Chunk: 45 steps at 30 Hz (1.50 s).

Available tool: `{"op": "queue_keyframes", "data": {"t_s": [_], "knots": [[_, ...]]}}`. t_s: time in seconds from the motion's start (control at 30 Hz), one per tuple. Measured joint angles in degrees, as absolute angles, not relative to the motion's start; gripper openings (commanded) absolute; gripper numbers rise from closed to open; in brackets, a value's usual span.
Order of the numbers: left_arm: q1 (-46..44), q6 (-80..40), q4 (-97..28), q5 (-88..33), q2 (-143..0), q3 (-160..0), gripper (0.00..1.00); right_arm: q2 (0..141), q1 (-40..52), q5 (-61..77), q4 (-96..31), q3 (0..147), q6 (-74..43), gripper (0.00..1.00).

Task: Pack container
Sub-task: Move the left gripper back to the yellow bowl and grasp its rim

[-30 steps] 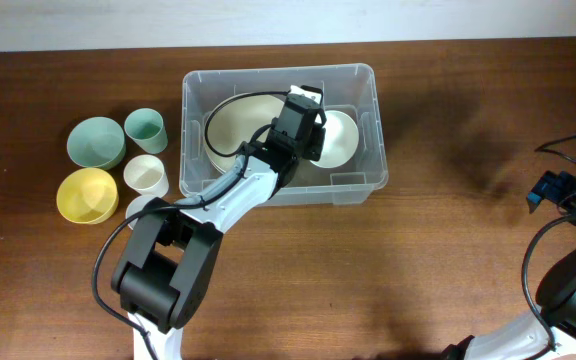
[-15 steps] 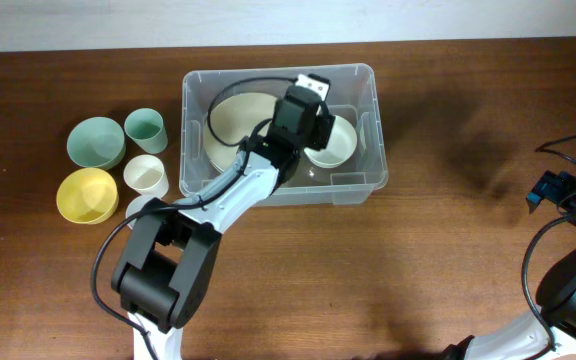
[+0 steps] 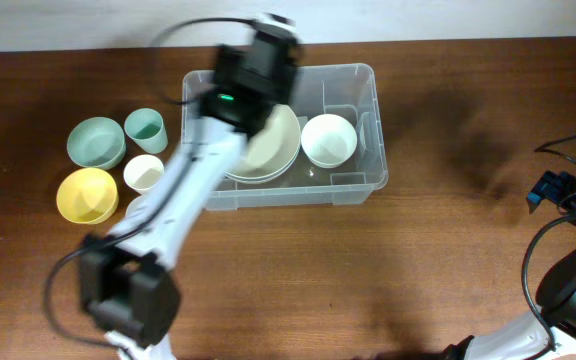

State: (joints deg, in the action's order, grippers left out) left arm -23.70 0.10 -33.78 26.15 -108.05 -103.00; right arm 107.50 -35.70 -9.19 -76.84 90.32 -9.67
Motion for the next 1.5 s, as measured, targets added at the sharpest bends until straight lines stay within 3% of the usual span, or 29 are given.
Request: {"op": "queue_keyframes", "data": {"t_s": [0.2,0.33,0.53,0.9,1.5], "knots": [[-5.9,-7.7,-51.9,25.4,-99.5,-104.0,0.99,107.5,-35.7,-9.2,-76.9,90.3,-9.6,0.99],[5.8,-10.2,-60.7,16.4,-98.2,-104.3,0.99,107.5,-35.7,-9.2,-76.9,90.3,-9.7,0.99],[14.9,-11.8,-69.4,4.7,-98.5,-104.2,0.99,107.5,-35.7,-9.2,-76.8,90.3,-9.6,0.99],[25.4,-17.2,-66.7,4.1,-99.3,-93.6,1.00,107.5,-35.7,-9.2,-76.8,90.3,-9.7,0.99],[27.0,-26.5,-63.9,3.8,-113.0,-86.4,1.00,107.5,-35.7,-9.2,-76.8,90.3,-9.7,0.99]]}}
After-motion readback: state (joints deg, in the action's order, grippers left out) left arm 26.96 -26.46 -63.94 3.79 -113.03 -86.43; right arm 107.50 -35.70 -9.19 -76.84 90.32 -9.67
